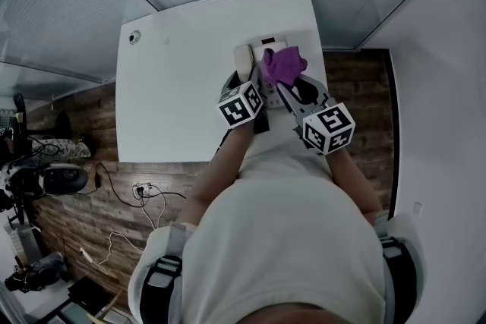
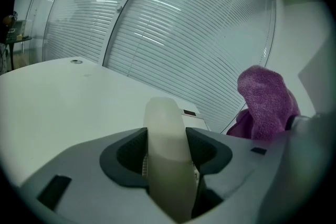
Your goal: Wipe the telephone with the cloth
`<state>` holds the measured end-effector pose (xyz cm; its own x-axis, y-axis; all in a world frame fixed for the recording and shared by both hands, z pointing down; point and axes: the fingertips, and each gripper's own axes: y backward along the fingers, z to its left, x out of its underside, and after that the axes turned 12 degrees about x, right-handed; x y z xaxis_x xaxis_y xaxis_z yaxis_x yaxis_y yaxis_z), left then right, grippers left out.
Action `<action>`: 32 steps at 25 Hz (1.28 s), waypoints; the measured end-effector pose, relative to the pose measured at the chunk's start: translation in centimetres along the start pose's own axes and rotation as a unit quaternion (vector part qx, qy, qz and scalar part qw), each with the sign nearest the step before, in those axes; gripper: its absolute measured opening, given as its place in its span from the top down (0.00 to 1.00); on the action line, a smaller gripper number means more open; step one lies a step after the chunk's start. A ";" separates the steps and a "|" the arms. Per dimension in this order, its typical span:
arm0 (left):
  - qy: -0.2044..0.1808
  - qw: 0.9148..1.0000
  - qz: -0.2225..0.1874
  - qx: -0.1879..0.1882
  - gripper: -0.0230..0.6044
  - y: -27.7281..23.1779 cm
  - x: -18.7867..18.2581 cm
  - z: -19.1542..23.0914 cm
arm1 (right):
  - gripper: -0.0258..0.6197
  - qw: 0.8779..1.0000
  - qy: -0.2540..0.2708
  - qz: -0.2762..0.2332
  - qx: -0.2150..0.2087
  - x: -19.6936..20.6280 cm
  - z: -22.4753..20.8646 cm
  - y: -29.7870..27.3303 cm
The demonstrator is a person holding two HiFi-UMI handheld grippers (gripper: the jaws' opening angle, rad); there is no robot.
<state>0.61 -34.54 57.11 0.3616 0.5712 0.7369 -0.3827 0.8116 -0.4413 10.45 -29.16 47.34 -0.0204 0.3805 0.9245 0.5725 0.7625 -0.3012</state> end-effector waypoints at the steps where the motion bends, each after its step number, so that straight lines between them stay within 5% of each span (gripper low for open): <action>1: -0.001 1.000 0.000 0.006 0.59 0.0 -0.1 -0.2 | 0.77 1.000 0.000 0.000 -0.001 0.0 0.0 0.0; 14: 0.002 0.999 -0.028 0.040 0.60 3.2 -1.2 -1.4 | 0.77 1.000 0.000 -0.002 0.007 0.3 0.8 0.5; 23: -0.015 0.997 -0.033 0.061 0.88 8.3 -1.3 -1.8 | 0.77 1.000 0.002 -0.002 0.018 1.1 3.4 2.2; 32: -0.029 0.995 -0.012 0.093 0.93 13.4 -0.1 -0.9 | 0.77 1.000 -0.002 0.007 0.025 2.6 7.6 4.0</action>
<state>-3.74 -23.58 50.68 0.3249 0.5393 0.7769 -0.5267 0.7855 -0.3249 6.47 -21.08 46.79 -0.0161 0.3933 0.9193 0.5304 0.7827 -0.3256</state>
